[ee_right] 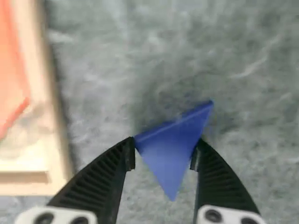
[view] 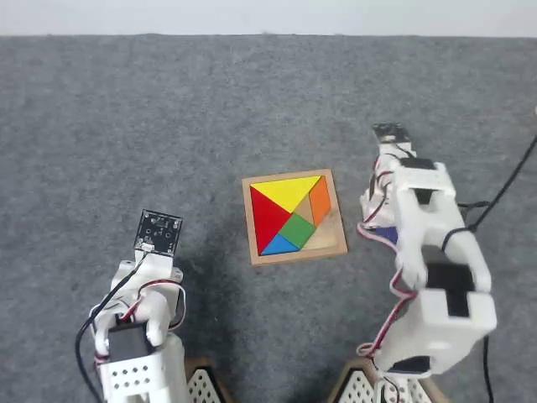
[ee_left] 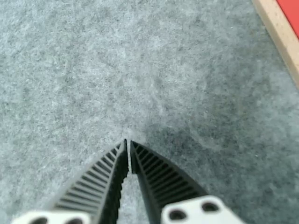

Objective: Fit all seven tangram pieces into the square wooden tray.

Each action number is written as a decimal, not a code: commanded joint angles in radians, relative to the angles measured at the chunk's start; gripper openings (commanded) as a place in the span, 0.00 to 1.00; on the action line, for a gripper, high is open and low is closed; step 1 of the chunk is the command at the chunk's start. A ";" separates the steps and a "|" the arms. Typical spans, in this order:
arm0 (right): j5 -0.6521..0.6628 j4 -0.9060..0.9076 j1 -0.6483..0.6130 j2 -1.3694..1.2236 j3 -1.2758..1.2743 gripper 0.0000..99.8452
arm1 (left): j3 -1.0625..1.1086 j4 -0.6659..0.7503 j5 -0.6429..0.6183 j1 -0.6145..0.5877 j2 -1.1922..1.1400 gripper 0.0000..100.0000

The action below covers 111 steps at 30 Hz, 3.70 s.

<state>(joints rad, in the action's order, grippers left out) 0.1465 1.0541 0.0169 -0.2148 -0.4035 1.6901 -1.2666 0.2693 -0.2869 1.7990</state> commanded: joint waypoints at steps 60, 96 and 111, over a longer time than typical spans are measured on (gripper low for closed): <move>-0.098 0.246 -0.120 -0.271 0.560 0.19 | -0.007 -0.005 0.014 -0.008 0.020 0.01; -0.068 0.203 0.053 -0.274 0.374 0.15 | -0.007 -0.005 0.014 -0.008 0.020 0.01; -0.135 0.220 -0.042 0.036 0.361 0.15 | -0.007 -0.005 0.014 -0.008 0.020 0.01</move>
<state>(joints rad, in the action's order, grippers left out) 0.0575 1.2689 0.0215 -0.2716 -0.0445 1.6901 -1.2666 0.2693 -0.2869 1.7990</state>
